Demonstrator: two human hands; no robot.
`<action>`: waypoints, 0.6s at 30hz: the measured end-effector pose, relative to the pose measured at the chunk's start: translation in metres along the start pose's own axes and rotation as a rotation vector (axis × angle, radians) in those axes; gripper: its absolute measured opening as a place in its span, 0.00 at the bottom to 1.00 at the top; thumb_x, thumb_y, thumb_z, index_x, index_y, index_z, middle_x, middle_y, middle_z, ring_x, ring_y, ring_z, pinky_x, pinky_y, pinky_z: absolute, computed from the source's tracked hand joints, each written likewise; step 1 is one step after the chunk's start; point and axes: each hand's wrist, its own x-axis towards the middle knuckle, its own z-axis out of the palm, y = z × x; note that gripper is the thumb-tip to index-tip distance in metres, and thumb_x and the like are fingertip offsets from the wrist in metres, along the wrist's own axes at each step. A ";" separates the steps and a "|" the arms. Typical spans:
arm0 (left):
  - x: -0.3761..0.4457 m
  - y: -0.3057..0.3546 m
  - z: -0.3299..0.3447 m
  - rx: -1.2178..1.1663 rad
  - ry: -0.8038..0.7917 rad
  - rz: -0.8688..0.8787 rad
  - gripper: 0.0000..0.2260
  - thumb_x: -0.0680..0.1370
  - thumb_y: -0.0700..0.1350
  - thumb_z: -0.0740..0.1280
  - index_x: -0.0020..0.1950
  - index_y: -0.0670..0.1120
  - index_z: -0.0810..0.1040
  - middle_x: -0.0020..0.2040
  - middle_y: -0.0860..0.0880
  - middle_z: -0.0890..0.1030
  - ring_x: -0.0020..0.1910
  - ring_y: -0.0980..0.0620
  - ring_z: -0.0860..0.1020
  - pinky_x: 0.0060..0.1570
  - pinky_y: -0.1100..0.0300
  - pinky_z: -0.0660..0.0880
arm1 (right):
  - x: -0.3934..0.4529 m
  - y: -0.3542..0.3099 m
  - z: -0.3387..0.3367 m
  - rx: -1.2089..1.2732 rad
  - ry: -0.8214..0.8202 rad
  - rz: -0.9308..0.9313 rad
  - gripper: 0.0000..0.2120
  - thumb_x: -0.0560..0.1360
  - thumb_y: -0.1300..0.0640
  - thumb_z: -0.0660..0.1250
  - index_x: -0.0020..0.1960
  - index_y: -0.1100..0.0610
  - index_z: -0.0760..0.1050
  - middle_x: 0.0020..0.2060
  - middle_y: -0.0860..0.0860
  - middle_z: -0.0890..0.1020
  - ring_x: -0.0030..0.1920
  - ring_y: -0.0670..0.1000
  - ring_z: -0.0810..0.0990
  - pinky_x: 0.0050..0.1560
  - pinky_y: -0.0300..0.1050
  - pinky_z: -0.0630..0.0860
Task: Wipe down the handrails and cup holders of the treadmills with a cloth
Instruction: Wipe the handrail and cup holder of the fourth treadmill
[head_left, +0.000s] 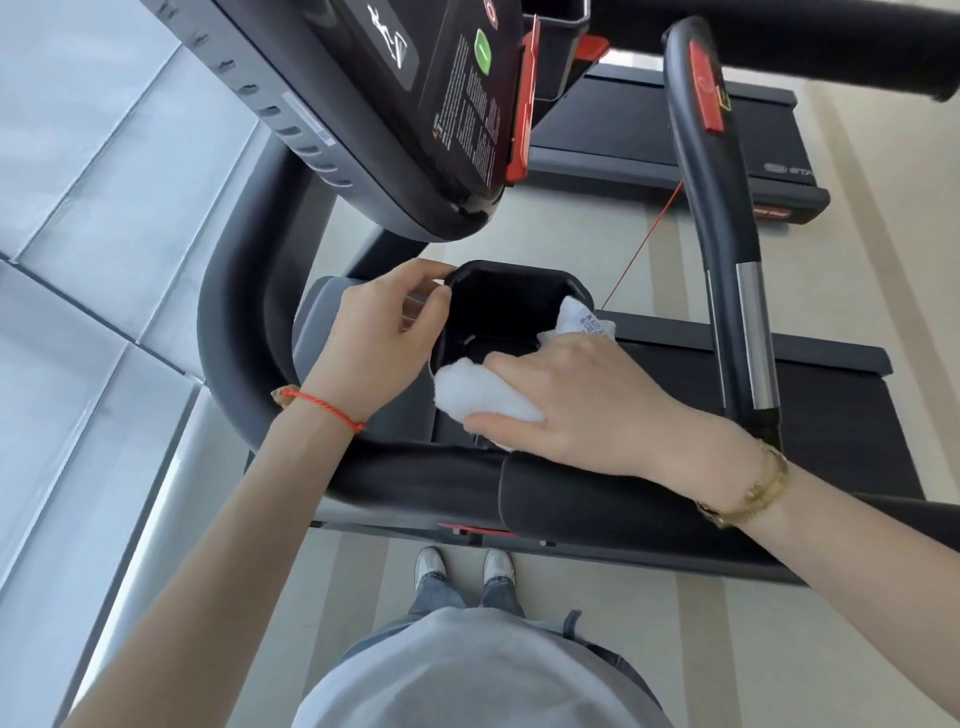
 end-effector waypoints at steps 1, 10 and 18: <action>0.000 0.000 -0.001 0.000 -0.003 -0.004 0.12 0.81 0.44 0.62 0.63 0.48 0.79 0.43 0.60 0.81 0.41 0.67 0.79 0.40 0.79 0.68 | -0.007 0.002 -0.001 0.018 0.041 -0.028 0.21 0.76 0.35 0.55 0.41 0.53 0.68 0.28 0.44 0.67 0.32 0.50 0.66 0.42 0.45 0.68; -0.004 0.001 -0.001 0.000 0.003 0.001 0.13 0.82 0.44 0.61 0.64 0.49 0.79 0.42 0.61 0.81 0.44 0.67 0.79 0.43 0.80 0.69 | -0.032 0.021 -0.009 -0.168 0.164 -0.109 0.23 0.78 0.40 0.60 0.57 0.60 0.76 0.47 0.53 0.79 0.47 0.56 0.77 0.63 0.50 0.70; -0.010 0.005 0.008 0.071 0.015 0.003 0.17 0.81 0.46 0.62 0.70 0.49 0.74 0.50 0.55 0.80 0.39 0.67 0.76 0.40 0.82 0.66 | -0.027 0.015 -0.027 0.078 0.480 0.322 0.25 0.79 0.41 0.56 0.61 0.62 0.71 0.52 0.56 0.75 0.51 0.54 0.70 0.53 0.45 0.65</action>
